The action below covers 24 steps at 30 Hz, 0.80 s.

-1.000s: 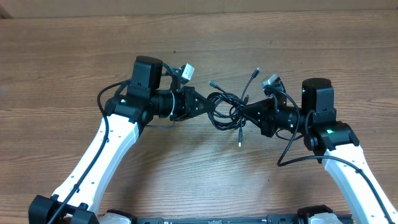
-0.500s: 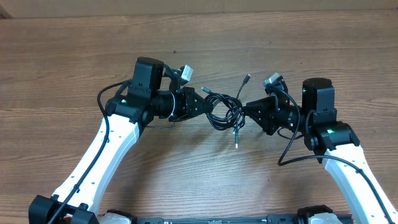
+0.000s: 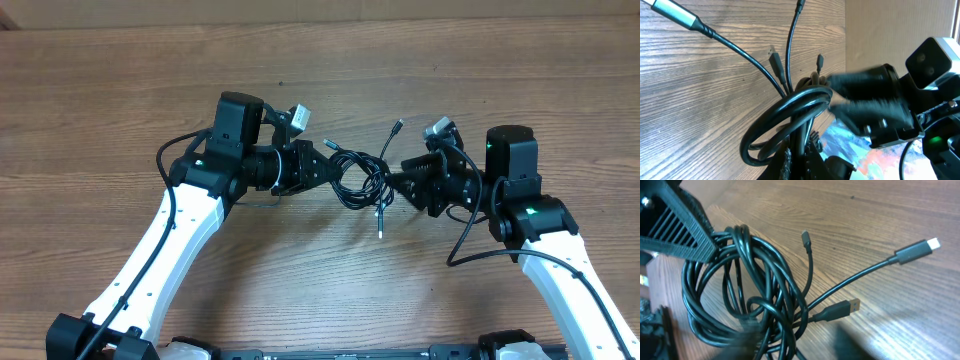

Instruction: Untangle cables

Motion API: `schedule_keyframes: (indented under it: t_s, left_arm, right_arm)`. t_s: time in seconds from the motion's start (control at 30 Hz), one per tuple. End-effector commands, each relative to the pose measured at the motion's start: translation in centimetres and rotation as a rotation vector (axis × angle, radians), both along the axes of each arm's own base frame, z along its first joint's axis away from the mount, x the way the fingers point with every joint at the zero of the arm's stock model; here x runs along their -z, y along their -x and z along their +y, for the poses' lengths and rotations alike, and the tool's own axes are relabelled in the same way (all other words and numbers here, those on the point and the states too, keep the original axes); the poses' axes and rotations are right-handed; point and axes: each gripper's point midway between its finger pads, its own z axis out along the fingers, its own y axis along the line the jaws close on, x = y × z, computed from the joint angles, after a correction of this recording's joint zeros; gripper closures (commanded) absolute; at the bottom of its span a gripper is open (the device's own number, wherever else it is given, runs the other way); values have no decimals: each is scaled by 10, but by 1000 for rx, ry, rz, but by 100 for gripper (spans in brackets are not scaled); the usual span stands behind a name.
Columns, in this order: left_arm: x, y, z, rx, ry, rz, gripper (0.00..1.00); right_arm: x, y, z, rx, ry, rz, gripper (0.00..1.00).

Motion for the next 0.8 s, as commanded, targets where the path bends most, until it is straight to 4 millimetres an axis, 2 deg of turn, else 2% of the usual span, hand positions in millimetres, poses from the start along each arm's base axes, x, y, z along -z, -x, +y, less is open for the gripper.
schedule_keyframes:
  t_s: [0.0, 0.17, 0.23, 0.27, 0.33, 0.4, 0.43, 0.47, 0.5, 0.53, 0.57, 0.77]
  left_arm:
    - [-18, 0, 0, 1, 29, -38, 96]
    - [-18, 0, 0, -1, 27, -38, 96]
    - [-18, 0, 0, -1, 27, -39, 96]
    - [-18, 0, 0, -1, 27, -39, 96]
    - [-18, 0, 0, -1, 27, -39, 96]
    - [-18, 0, 0, -1, 28, -38, 96]
    - [-18, 0, 0, -1, 28, -38, 96]
    - [-18, 0, 0, -2, 28, -36, 96]
    - [-18, 0, 0, -6, 29, -28, 96]
    - [-18, 0, 0, -7, 29, -28, 96]
    - [-18, -1, 0, -8, 31, -28, 96]
    - [-18, -1, 0, -9, 31, -28, 96]
  right_arm:
    - [-5, -4, -2, 10, 2, -18, 96]
    - [-5, -4, -2, 10, 2, -18, 96]
    - [-5, -4, -2, 10, 2, -18, 75]
    - [-5, -4, -2, 10, 3, -18, 57]
    - [-5, -4, -2, 10, 3, -18, 44]
    - [-5, -4, -2, 10, 3, -18, 38]
    - [-5, -4, -2, 10, 3, -18, 40]
    - [-5, -4, -2, 10, 3, -18, 49]
    - [-5, -4, -2, 10, 3, -18, 67]
    - [-5, -4, -2, 10, 3, -18, 80]
    - [-5, -4, -2, 10, 3, -18, 96]
    - [-5, -4, -2, 10, 3, -18, 96]
